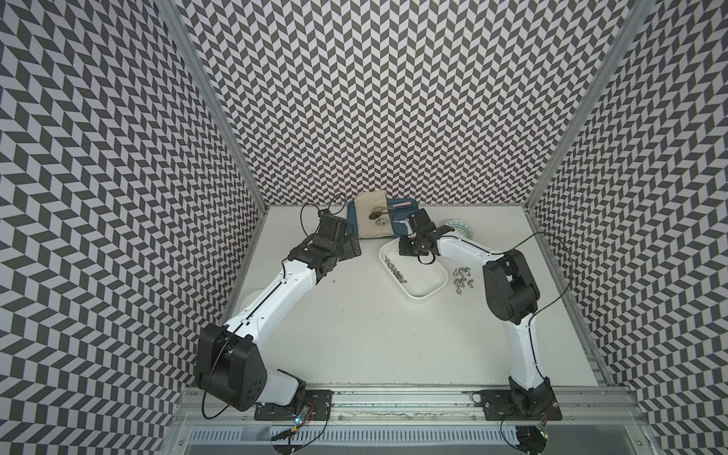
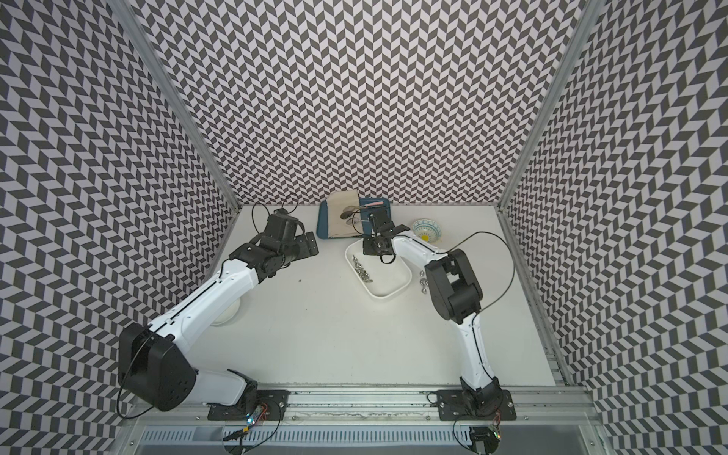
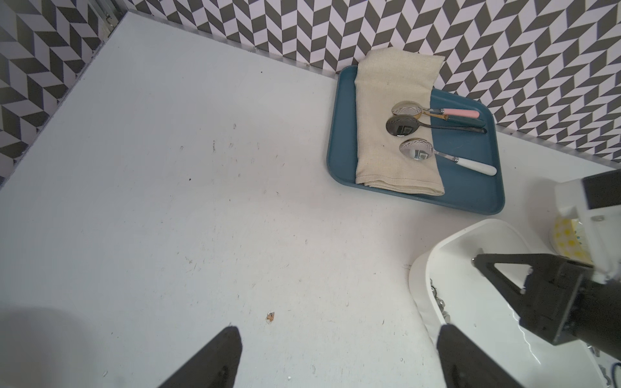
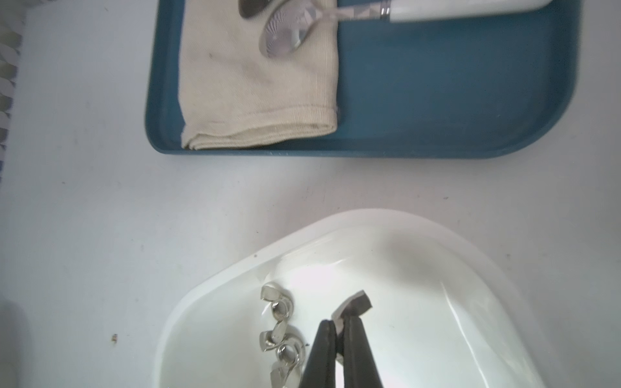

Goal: Take out the wing nut from the storage box
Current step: Pick up the wing nut from the storage box, then place the wing nut at the center of the board.

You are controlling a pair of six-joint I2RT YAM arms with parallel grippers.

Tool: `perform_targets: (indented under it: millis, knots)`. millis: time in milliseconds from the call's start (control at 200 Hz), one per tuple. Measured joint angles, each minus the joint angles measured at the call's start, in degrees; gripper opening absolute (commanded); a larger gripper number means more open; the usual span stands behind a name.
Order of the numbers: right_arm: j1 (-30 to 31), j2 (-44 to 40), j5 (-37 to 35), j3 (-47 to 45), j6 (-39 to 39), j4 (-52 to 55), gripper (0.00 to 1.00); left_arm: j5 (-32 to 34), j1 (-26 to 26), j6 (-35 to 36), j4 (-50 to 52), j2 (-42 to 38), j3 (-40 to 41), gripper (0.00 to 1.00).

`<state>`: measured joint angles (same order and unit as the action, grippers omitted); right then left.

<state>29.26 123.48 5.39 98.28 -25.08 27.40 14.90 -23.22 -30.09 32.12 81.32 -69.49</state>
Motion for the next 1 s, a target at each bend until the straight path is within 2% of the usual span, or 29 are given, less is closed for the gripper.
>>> perform_targets:
  millis: [225,561,766,1001]
  knots:
    - [-1.5,-11.5,0.7,-5.5,0.2,1.2,0.05,0.0,0.0,0.0,-1.6,0.0,0.1,0.95]
    - [-9.9,-29.4,1.3,-27.9,-0.1,4.0,0.05,-0.8,0.0,0.2,-4.2,0.3,1.1,0.95]
    - [-12.7,-33.5,0.7,-39.2,-0.5,5.8,0.05,-1.4,0.0,0.3,-5.4,0.9,1.1,0.95]
    - [-15.3,-33.8,-0.1,-45.0,-0.9,5.7,0.04,-1.7,0.0,0.3,-5.5,0.9,1.2,0.95]
